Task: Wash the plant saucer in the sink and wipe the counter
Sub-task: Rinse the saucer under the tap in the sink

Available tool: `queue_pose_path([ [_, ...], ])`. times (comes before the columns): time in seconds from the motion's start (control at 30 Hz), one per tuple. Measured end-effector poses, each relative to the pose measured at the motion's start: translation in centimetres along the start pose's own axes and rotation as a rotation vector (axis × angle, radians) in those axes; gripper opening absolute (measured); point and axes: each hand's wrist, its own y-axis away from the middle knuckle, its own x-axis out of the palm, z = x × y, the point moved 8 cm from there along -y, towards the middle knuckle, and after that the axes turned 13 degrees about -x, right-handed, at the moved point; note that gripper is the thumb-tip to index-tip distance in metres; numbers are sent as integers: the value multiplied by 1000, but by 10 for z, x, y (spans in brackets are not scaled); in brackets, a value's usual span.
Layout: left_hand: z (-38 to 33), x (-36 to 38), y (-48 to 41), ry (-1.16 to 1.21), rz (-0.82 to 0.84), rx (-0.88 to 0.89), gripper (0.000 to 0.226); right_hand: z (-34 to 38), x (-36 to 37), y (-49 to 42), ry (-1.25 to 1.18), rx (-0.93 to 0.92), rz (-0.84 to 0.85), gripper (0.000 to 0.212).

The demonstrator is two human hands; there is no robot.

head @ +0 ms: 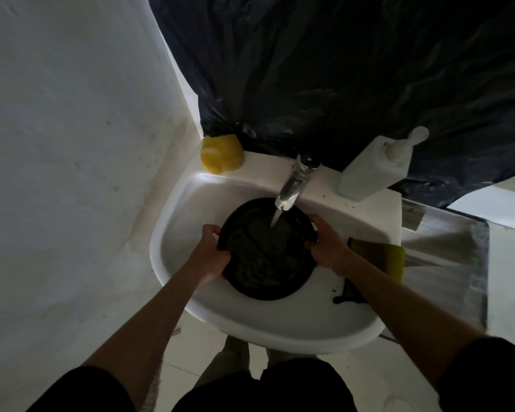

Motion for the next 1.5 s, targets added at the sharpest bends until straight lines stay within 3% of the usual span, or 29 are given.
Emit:
queue_pose_path([
  [0.17, 5, -12, 10, -61, -46, 13, 56, -3, 19, -16, 162, -39, -22, 39],
  [0.7, 0, -29, 38, 107, -40, 100, 53, -5, 47, -34, -12, 85, -33, 28],
  [0.87, -5, -30, 45, 223, -26, 154, 62, -7, 44, -27, 99, 10, 20, 26],
  [0.93, -7, -31, 49, 221, -23, 190, 64, -16, 47, -22, -55, 70, 21, 30],
  [1.07, -4, -39, 53, 265, -41, 211, 44, -15, 48, -15, -281, 168, 16, 30],
  [1.2, 2, -50, 54, 281, -94, 214, 48, -19, 53, -13, -482, 271, 13, 23],
  [1.33, 10, -57, 50, 260, -117, 172, 46, -14, 54, -12, -617, 321, 42, 29],
  [1.5, 27, -59, 48, 261, -149, 68, 42, -13, 53, -17, -701, 329, -35, 27],
])
